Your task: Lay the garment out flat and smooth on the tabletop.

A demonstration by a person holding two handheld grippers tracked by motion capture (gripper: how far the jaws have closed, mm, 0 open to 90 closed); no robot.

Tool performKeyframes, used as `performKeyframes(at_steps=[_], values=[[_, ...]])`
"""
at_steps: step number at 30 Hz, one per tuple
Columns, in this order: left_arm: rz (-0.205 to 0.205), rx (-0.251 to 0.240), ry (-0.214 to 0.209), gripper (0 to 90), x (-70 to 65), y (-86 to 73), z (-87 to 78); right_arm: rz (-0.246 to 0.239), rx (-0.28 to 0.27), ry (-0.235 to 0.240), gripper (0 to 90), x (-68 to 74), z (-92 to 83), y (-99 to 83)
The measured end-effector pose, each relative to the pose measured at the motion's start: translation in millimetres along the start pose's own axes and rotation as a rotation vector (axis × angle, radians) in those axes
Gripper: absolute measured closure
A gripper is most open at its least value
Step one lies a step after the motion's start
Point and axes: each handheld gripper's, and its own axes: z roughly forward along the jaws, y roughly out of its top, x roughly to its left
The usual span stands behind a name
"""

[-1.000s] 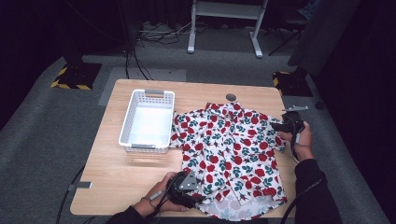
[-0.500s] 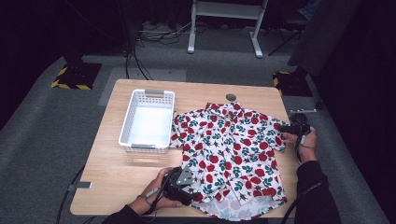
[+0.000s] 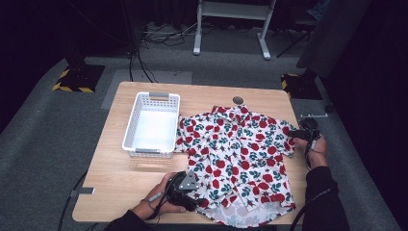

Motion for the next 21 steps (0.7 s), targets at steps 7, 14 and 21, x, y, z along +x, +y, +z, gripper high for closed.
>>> performKeyframes(at_steps=[7, 14, 21], values=[[0.004, 0.001, -0.006, 27.4, 1.4, 0.4, 0.4, 0.001, -0.014, 0.007, 84.5, 1.2, 1.1, 0.7], [0.006, 0.003, -0.009, 27.5, 2.5, 1.1, 0.9, -0.033, -0.040, -0.005, 87.7, 9.2, -0.9, -0.1], [0.007, 0.002, -0.009, 27.5, 2.8, 1.6, 1.5, -0.067, -0.083, 0.036, 87.9, 12.2, -17.2, 2.0]])
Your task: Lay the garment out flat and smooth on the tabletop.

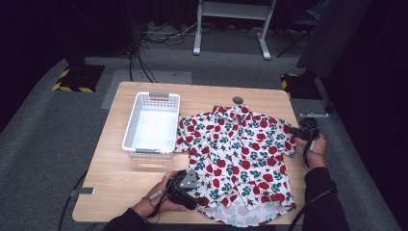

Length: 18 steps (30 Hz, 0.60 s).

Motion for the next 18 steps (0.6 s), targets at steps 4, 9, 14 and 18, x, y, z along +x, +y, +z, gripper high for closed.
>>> performKeyframes(at_steps=[4, 9, 14, 18], values=[[0.001, 0.000, 0.000, 27.5, 0.0, 0.0, 0.0, -0.009, -0.029, 0.024, 87.9, 3.4, -8.9, 2.2], [0.000, 0.000, 0.000, 27.5, 0.0, 0.0, 0.0, -0.058, -0.036, 0.046, 88.1, 14.4, -14.7, 5.9], [0.001, -0.001, 0.002, 27.5, -0.2, -0.2, 0.0, -0.099, -0.035, 0.053, 88.1, 24.8, -15.5, 8.4], [-0.001, -0.001, 0.001, 27.6, -0.4, -0.2, -0.1, -0.148, -0.043, 0.055, 88.0, 34.2, -19.3, 10.1]])
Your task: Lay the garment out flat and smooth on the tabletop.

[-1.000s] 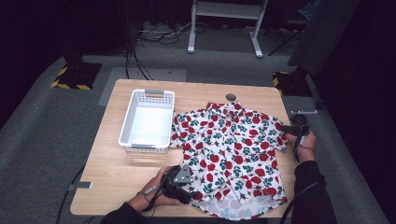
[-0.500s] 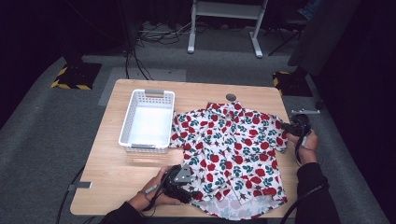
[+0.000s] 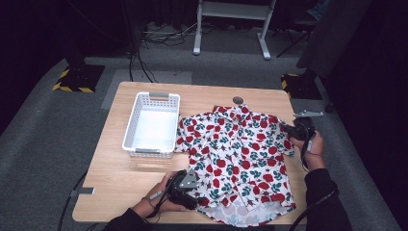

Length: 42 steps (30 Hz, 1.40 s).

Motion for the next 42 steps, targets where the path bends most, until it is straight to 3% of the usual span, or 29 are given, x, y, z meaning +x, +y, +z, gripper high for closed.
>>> performKeyframes(at_steps=[10, 21, 27, 31, 35, 37, 42], values=[[0.001, 0.001, 0.001, 27.6, 0.1, 0.0, 0.0, -0.100, -0.023, 0.042, 88.0, 30.2, -9.5, 11.1], [0.003, 0.000, -0.003, 27.7, 0.6, -0.1, -0.1, -0.265, 0.027, 0.144, 86.2, 84.8, -1.5, 19.1], [0.003, 0.000, -0.003, 27.7, 0.6, -0.1, -0.1, -0.335, 0.052, 0.219, 75.3, 109.5, -1.1, 17.4], [0.003, 0.000, -0.003, 27.7, 0.6, -0.1, -0.1, -0.366, 0.032, 0.300, 65.9, 113.3, -6.4, 11.8], [0.003, 0.000, -0.003, 27.7, 0.6, -0.1, -0.1, -0.363, 0.038, 0.256, 60.7, 109.3, -6.5, 6.1], [0.003, 0.000, -0.003, 27.7, 0.6, -0.1, -0.1, -0.352, 0.055, 0.206, 58.9, 104.6, -2.8, 3.1], [0.002, 0.000, -0.003, 27.7, 0.6, -0.1, -0.1, -0.326, 0.092, 0.178, 55.7, 96.6, 10.2, -7.1]])
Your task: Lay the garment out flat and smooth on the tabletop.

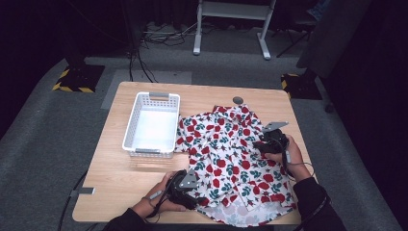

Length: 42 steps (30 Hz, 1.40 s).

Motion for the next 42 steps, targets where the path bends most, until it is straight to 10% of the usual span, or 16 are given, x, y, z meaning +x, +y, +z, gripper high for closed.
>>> performKeyframes(at_steps=[19, 42], values=[[-0.003, 0.003, 0.003, 27.8, -7.7, 20.0, 20.5, 0.164, 0.014, 0.029, 55.8, -40.7, -4.8, -47.2], [0.005, 0.003, 0.003, 28.1, -16.6, 25.0, 25.8, 0.180, 0.034, -0.024, 49.9, -47.4, -10.1, -53.5]])
